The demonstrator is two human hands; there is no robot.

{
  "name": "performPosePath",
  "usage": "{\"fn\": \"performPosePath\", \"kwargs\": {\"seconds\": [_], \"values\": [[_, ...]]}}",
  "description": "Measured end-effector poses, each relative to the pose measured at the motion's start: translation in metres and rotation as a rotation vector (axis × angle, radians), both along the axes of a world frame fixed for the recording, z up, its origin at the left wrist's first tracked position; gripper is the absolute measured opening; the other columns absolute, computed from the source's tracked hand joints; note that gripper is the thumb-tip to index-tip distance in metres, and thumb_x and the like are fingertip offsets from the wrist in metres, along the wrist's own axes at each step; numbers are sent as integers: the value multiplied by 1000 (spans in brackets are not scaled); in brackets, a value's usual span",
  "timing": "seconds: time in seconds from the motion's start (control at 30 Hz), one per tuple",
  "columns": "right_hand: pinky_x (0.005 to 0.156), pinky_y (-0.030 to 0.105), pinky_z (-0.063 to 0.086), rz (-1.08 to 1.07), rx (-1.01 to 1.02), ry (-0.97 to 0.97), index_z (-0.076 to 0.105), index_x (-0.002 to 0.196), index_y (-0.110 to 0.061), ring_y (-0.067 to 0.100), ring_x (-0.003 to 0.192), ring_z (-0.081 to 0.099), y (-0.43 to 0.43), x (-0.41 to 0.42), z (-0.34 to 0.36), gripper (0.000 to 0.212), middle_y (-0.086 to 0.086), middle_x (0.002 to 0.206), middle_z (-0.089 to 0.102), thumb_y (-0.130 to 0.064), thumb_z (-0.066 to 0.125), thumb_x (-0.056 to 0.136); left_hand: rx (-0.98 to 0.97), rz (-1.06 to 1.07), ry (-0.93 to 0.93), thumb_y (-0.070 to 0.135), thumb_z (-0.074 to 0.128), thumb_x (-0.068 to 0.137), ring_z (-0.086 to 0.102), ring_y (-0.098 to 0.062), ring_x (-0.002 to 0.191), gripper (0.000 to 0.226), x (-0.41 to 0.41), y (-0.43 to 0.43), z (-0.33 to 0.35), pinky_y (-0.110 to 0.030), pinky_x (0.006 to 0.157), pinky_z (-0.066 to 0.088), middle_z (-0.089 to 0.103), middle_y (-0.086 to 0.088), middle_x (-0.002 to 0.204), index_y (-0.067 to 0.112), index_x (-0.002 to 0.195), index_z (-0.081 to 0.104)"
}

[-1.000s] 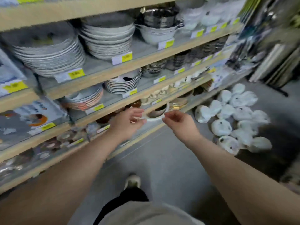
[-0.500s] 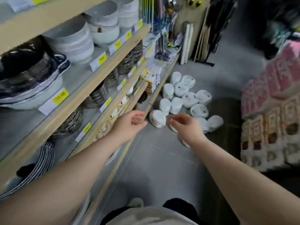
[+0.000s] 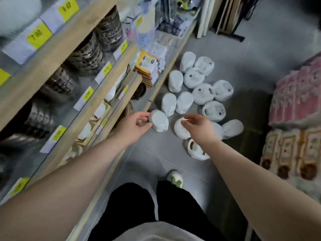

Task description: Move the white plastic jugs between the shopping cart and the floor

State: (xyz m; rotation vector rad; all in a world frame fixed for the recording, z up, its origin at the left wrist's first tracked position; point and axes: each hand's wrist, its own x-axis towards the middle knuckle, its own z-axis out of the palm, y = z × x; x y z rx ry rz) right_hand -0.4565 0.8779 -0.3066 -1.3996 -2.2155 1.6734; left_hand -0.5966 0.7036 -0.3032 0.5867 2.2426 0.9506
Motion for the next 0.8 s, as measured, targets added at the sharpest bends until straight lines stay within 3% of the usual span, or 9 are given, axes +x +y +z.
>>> {"fn": "performPosePath", "kwargs": {"seconds": [0.13, 0.27, 0.37, 0.43, 0.57, 0.7, 0.8], "values": [[73, 21, 45, -15, -55, -48, 65, 117, -19, 14, 91, 63, 42, -38, -66, 32, -2, 104, 68, -27, 66, 87, -73, 29, -37, 26, 68, 87, 61, -17, 93, 38, -34, 37, -63, -36, 87, 52, 61, 9, 111, 27, 124, 59], [66, 18, 43, -9, -73, -123, 62, 121, -23, 11, 87, 59, 69, -72, -166, 34, -5, 103, 64, -29, 65, 87, -134, -46, -66, 28, 69, 86, 59, -17, 96, 47, -69, 67, -157, -34, 91, 49, 57, 5, 122, 25, 131, 54], [78, 27, 49, 4, -88, -180, 60, 127, -21, 14, 90, 59, 82, -95, -257, 42, -4, 104, 64, -30, 67, 87, -182, -71, -93, 30, 72, 83, 57, -16, 101, 60, -92, 86, -244, -36, 94, 48, 53, 6, 127, 25, 138, 48], [89, 32, 48, 27, -106, -210, 57, 132, -19, 18, 101, 60, 88, -108, -317, 46, 1, 115, 64, -30, 66, 88, -209, -89, -106, 31, 74, 82, 56, -15, 104, 66, -107, 97, -303, -37, 95, 48, 52, 7, 129, 27, 141, 44], [96, 26, 37, 90, -99, -256, 49, 139, -19, 23, 124, 53, 97, -131, -425, 53, 6, 137, 55, -31, 65, 90, -222, -131, -129, 33, 78, 77, 54, -18, 117, 80, -137, 117, -417, -40, 100, 46, 46, 5, 144, 36, 145, 36], [108, 36, 39, 104, -153, -180, 39, 146, -24, 25, 130, 47, 101, -157, -510, 64, 5, 143, 48, -34, 66, 89, -252, -222, -52, 37, 86, 65, 22, -19, 144, 102, -158, 132, -500, -39, 118, 22, 21, 5, 158, 36, 149, 27], [104, 35, 43, 125, -204, -99, 33, 146, -34, 19, 124, 49, 98, -169, -547, 69, -7, 128, 49, -43, 67, 86, -302, -280, -22, 40, 89, 58, 1, -16, 148, 120, -168, 138, -534, -39, 118, 10, -1, 5, 162, 38, 151, 15]]}}
